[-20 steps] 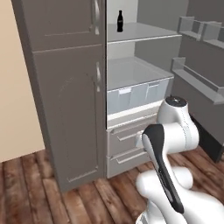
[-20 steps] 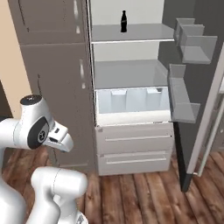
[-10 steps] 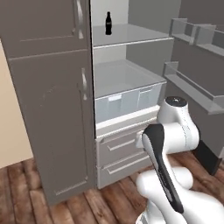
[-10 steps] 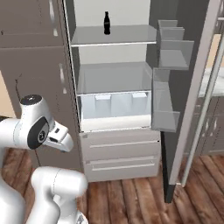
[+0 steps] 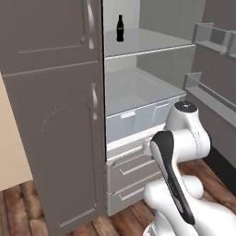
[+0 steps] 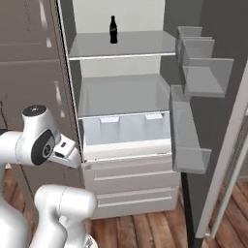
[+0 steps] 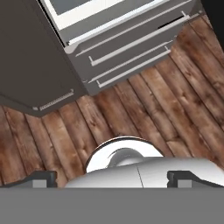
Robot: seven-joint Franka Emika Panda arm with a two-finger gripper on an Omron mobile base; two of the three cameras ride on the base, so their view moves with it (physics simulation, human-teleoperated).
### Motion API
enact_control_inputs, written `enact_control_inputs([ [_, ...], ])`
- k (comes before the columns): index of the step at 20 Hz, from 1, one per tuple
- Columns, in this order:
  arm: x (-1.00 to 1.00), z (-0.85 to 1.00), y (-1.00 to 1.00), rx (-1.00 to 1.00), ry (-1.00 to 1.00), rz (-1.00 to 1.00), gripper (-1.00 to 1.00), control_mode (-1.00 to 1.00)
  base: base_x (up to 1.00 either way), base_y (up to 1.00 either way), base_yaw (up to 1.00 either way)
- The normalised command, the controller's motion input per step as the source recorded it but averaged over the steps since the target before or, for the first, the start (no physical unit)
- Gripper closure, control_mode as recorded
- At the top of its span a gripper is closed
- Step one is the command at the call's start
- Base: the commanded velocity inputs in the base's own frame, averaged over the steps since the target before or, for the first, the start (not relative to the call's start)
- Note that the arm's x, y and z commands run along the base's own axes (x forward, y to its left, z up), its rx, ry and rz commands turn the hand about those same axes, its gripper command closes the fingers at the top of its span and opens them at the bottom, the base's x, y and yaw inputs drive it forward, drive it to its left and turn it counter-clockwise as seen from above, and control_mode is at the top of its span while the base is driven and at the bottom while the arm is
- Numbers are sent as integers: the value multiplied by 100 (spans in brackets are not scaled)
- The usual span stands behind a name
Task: Open the fridge, grab two sodas, and place both sodas inside the bowl with ice on the dining counter.
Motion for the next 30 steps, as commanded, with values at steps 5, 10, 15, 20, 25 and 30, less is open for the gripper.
enact_control_inputs([
  [5, 0, 0, 0, 0, 0, 0, -100, 100, 37, -33, -5],
  [10, 0, 0, 0, 0, 0, 0, -100, 100, 51, -14, -3],
  [15, 0, 0, 0, 0, 0, 0, -100, 100, 70, 0, -3],
  [20, 0, 0, 0, 0, 0, 0, -100, 100, 64, -4, 0],
  [25, 0, 0, 0, 0, 0, 0, -100, 100, 43, -33, 1],
  [30, 0, 0, 0, 0, 0, 0, -100, 100, 52, -18, 4],
])
